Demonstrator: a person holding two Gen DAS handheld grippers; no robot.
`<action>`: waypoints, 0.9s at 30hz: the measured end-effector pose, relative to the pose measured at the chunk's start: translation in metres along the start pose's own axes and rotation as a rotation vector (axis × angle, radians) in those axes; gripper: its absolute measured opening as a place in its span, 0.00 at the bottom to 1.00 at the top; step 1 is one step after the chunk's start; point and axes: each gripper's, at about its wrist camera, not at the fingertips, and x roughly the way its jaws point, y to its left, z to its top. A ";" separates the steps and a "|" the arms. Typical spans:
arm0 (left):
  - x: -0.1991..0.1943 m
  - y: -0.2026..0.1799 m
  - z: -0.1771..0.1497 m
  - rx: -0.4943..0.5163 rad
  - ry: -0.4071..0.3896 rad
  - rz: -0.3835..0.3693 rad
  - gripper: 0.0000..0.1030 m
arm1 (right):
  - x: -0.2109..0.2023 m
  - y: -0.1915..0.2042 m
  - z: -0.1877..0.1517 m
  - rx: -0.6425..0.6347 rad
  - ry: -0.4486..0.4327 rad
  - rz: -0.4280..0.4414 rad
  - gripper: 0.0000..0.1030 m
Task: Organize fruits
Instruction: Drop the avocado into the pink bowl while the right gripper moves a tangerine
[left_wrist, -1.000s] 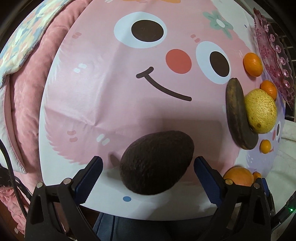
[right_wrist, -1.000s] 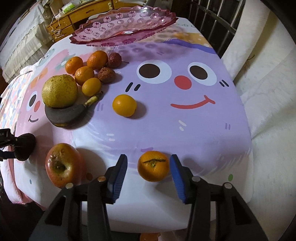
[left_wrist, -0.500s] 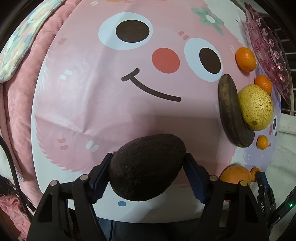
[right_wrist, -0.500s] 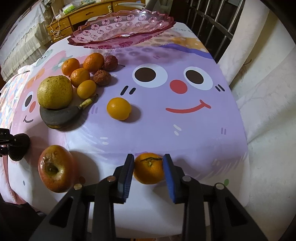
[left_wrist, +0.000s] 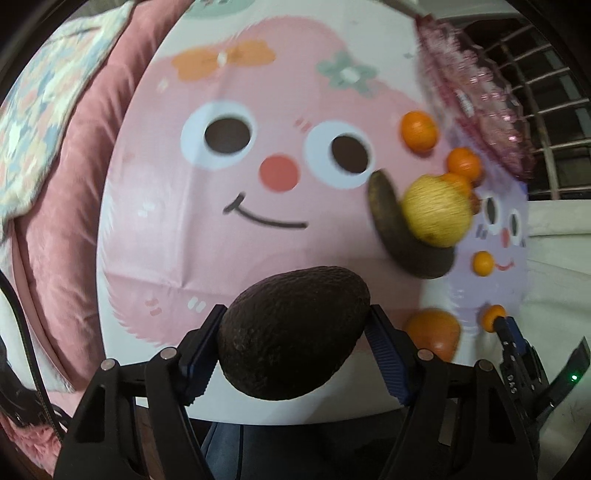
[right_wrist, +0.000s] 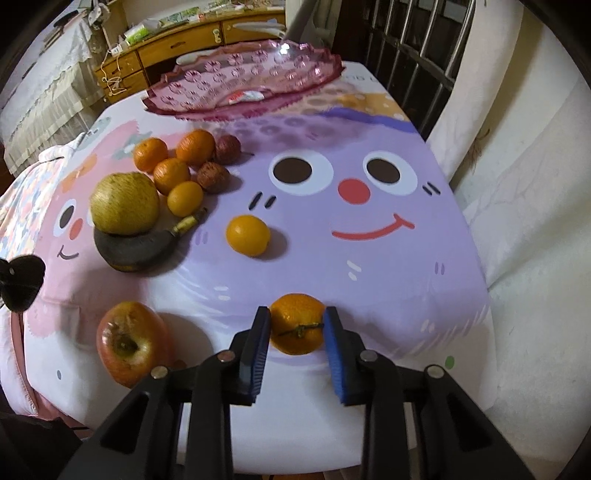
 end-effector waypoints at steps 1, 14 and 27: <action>-0.008 -0.004 0.002 0.014 -0.009 0.000 0.71 | -0.003 0.001 0.002 -0.001 -0.011 0.003 0.28; -0.105 -0.061 0.055 0.165 -0.165 -0.018 0.71 | -0.063 0.010 0.073 -0.039 -0.257 0.028 0.23; -0.116 -0.128 0.142 0.288 -0.252 -0.063 0.71 | -0.043 -0.021 0.111 0.006 -0.256 0.069 0.12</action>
